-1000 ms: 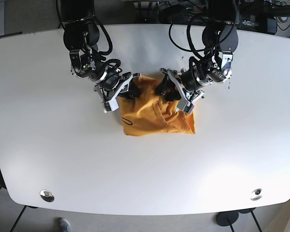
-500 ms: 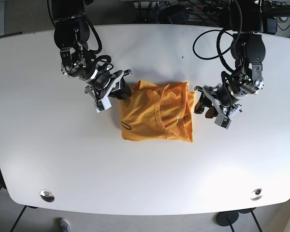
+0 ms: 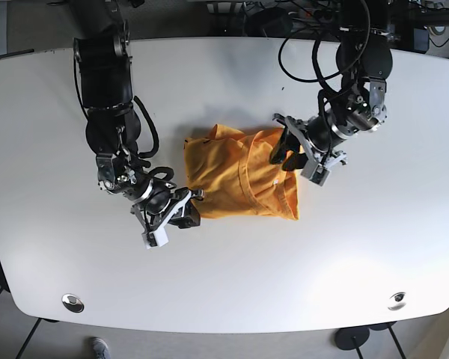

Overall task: Fold the T-shirt properly
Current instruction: 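Grasp the orange bundle with the left gripper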

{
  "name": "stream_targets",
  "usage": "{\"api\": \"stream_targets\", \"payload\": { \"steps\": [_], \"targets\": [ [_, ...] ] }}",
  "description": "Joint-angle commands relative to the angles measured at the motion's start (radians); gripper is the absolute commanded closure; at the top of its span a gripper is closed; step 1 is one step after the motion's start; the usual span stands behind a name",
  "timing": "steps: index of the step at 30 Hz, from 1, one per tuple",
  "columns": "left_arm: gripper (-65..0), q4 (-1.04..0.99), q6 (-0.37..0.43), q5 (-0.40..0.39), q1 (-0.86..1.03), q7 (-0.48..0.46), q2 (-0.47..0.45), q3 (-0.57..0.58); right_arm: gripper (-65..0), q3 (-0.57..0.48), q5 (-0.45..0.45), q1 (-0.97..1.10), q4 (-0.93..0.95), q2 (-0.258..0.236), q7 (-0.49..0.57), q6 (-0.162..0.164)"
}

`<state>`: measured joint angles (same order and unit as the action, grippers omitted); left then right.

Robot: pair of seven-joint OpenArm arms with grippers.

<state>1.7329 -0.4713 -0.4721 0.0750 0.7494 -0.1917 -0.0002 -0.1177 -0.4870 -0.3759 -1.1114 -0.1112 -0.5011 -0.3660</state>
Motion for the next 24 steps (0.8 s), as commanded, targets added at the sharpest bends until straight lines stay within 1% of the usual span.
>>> {"api": "stream_targets", "payload": {
  "steps": [1, 3, 6, 9, 11, 14, 16, 17, 20, 22, 24],
  "targets": [
    [-8.3, -0.038, 0.001, -0.014, -0.011, -0.026, -0.007, 0.002, -10.8, -0.047, -0.014, -0.068, 0.073, -0.003, 0.066, -0.006],
    [-7.6, -0.092, 0.001, -0.015, -0.016, -0.027, -0.005, 0.002, -10.8, -0.099, -0.014, -0.093, 0.156, -0.006, 0.124, -0.006],
    [-7.5, -0.136, 0.001, -0.015, -0.02, -0.029, -0.005, 0.001, -10.8, -0.112, -0.014, -0.093, 0.242, -0.006, 0.213, -0.006],
    [-7.5, -0.187, 0.001, -0.015, -0.076, -0.029, -0.007, 0.001, -10.8, -0.112, -0.014, -0.085, 0.29, -0.011, 0.249, -0.008],
    [-7.6, -0.25, 0.001, -0.015, -0.126, -0.029, -0.015, 0.001, -10.8, -0.112, -0.016, -0.051, 0.287, -0.034, 0.25, -0.008],
    [-8.1, -0.374, -0.002, -0.014, -0.228, -0.031, -0.033, 0.002, -10.8, -0.107, -0.014, 0.01, 0.231, -0.048, 0.25, -0.008],
    [-8.2, -0.48, -0.005, -0.014, -0.301, -0.063, -0.039, 0.007, -10.8, -0.106, -0.019, 0.061, 0.192, -0.068, 0.252, -0.008],
    [-8.2, -0.566, -0.005, -0.014, -0.36, -0.107, -0.042, 0.038, -10.8, -0.106, -0.017, 0.099, 0.15, -0.068, 0.25, -0.008],
    [-8.2, -0.721, -0.005, -0.014, -0.479, -0.172, -0.065, 0.118, -10.8, -0.106, -0.016, 0.193, 0.058, -0.072, 0.249, 0.0],
    [-8.2, -0.793, -0.005, -0.015, -0.538, -0.202, -0.067, 0.153, -10.8, -0.106, -0.016, 0.255, -0.012, -0.072, 0.247, 0.003],
    [-8.5, -0.818, -0.004, -0.015, -0.574, -0.213, -0.067, 0.174, -10.8, -0.11, -0.016, 0.317, -0.075, -0.072, 0.247, 0.003]
  ]
}}
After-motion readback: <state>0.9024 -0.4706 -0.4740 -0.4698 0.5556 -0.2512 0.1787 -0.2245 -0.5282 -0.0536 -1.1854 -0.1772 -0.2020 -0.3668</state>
